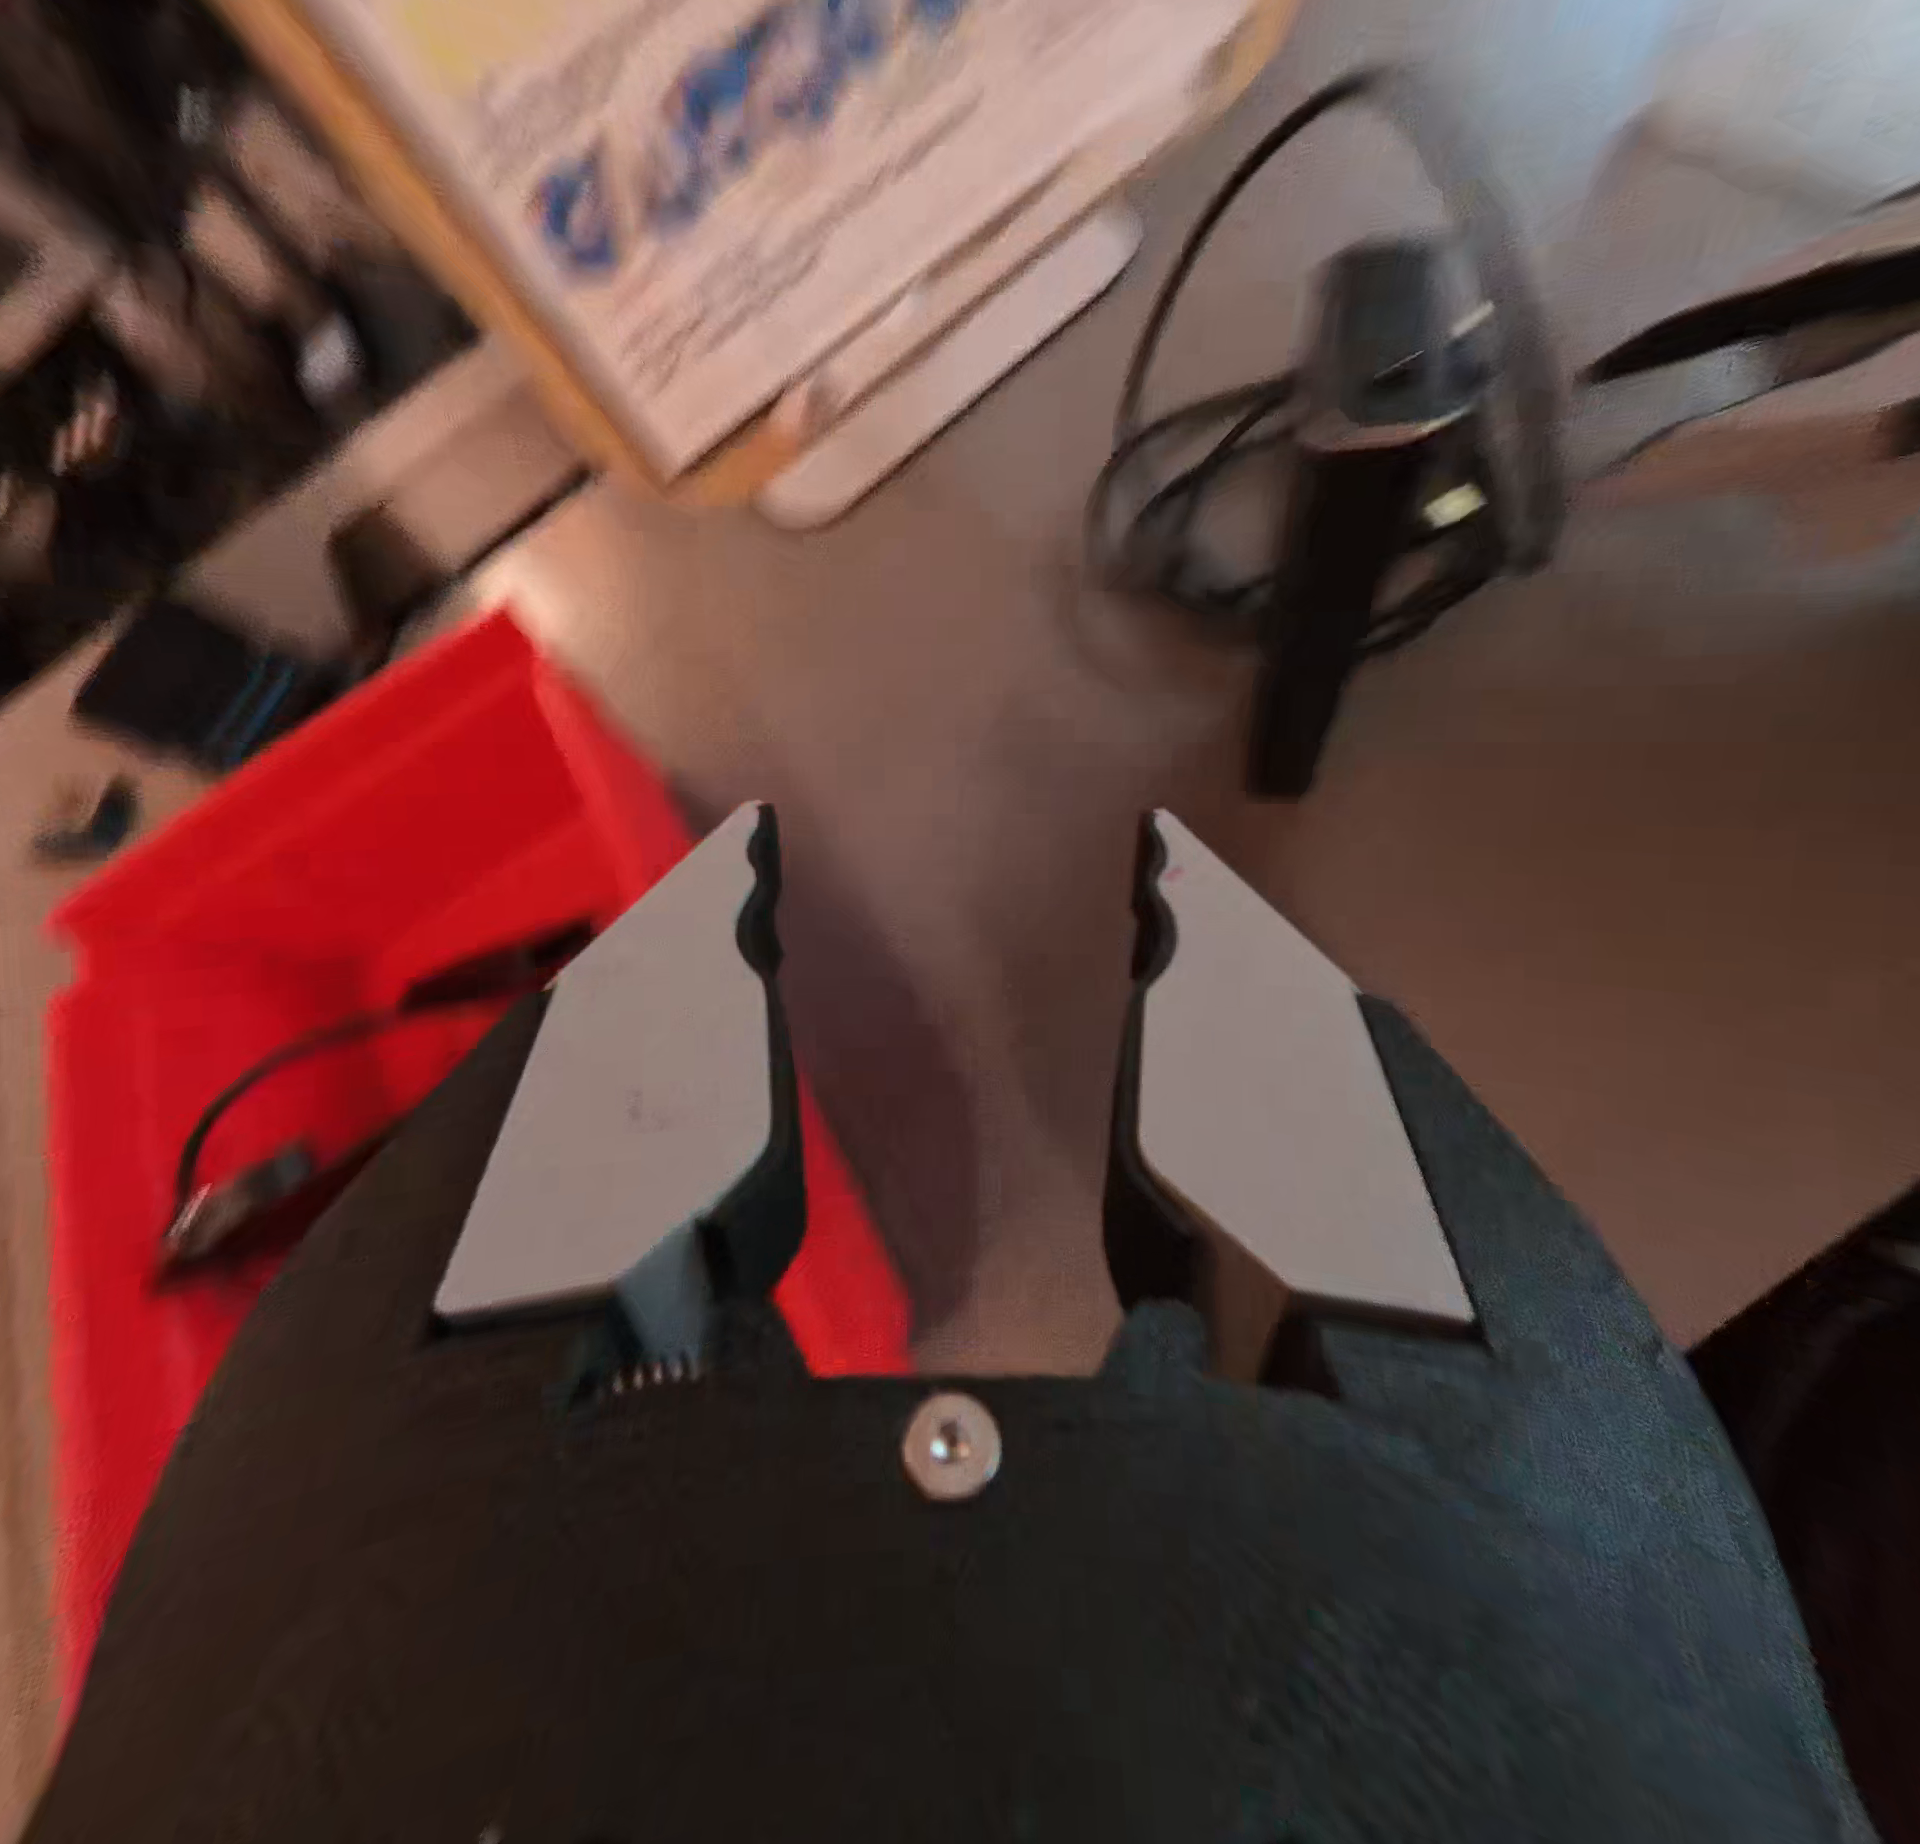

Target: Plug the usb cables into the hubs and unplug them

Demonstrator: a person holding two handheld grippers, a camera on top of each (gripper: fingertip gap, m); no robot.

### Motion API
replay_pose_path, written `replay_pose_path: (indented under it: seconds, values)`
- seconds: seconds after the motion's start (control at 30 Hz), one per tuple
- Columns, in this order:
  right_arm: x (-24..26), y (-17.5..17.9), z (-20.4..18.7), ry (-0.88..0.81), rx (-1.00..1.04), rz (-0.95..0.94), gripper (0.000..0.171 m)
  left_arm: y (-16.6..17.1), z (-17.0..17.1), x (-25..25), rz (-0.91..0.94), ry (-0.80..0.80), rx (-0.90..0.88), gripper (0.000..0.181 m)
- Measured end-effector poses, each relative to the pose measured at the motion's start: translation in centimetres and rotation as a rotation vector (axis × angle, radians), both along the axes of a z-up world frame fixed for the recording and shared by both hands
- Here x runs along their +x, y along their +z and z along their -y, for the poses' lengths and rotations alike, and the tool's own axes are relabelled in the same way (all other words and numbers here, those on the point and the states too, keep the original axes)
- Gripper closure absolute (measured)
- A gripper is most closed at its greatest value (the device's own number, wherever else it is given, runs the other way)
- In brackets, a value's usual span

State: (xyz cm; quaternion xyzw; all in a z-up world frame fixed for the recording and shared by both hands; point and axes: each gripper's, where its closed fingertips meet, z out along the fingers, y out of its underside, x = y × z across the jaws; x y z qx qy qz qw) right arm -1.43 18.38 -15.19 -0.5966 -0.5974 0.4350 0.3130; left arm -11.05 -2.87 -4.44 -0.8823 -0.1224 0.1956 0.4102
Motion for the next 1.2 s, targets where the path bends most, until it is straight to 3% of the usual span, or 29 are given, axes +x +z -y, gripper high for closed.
replay_pose_path:
  seconds: [0.03,0.1,0.17,0.23,0.33,0.43,0.5,0.67,0.87,1.07,1.2]
  values:
    - [0.0,0.4,0.0,-0.003,0.002,-0.02,0.117,0.1,-1.8,1.3,-0.031,-0.086,0.054,0.114]
    - [0.1,0.8,-0.5,-0.02,0.01,-0.04,0.119,-1.4,-4.8,2.9,-0.047,-0.232,0.102,0.111]
    - [0.2,0.7,-0.8,-0.03,0.0,-0.038,0.122,-4.1,-7.3,4.7,0.079,-0.422,0.144,0.104]
    - [0.2,0.5,-1.0,-0.034,-0.014,-0.034,0.121,-5.8,-9.0,3.6,0.192,-0.444,0.223,0.094]
    - [0.2,1.4,0.2,0.031,-0.031,-0.081,0.121,-6.7,-10.9,3.7,0.375,-0.539,0.354,0.099]
    - [0.5,2.6,2.8,0.157,-0.012,-0.151,0.124,-8.0,-11.6,4.6,0.455,-0.65,0.388,0.118]
    - [0.4,2.4,3.8,0.187,0.027,-0.147,0.129,-9.6,-11.3,4.9,0.518,-0.666,0.305,0.134]
    - [-1.0,3.1,6.6,0.298,-0.006,-0.161,0.128,-10.4,-11.4,5.4,0.627,-0.715,0.312,0.136]
    - [-4.9,6.9,8.6,0.346,0.002,-0.216,0.102,-10.4,-12.0,5.2,0.548,-0.695,0.318,0.14]
    - [-6.5,9.9,7.9,0.27,0.187,-0.29,0.093,-10.3,-12.0,4.9,0.487,-0.68,0.315,0.146]
    - [-6.4,11.9,6.5,0.194,0.201,-0.32,0.108,-10.3,-11.9,4.5,0.466,-0.677,0.321,0.148]
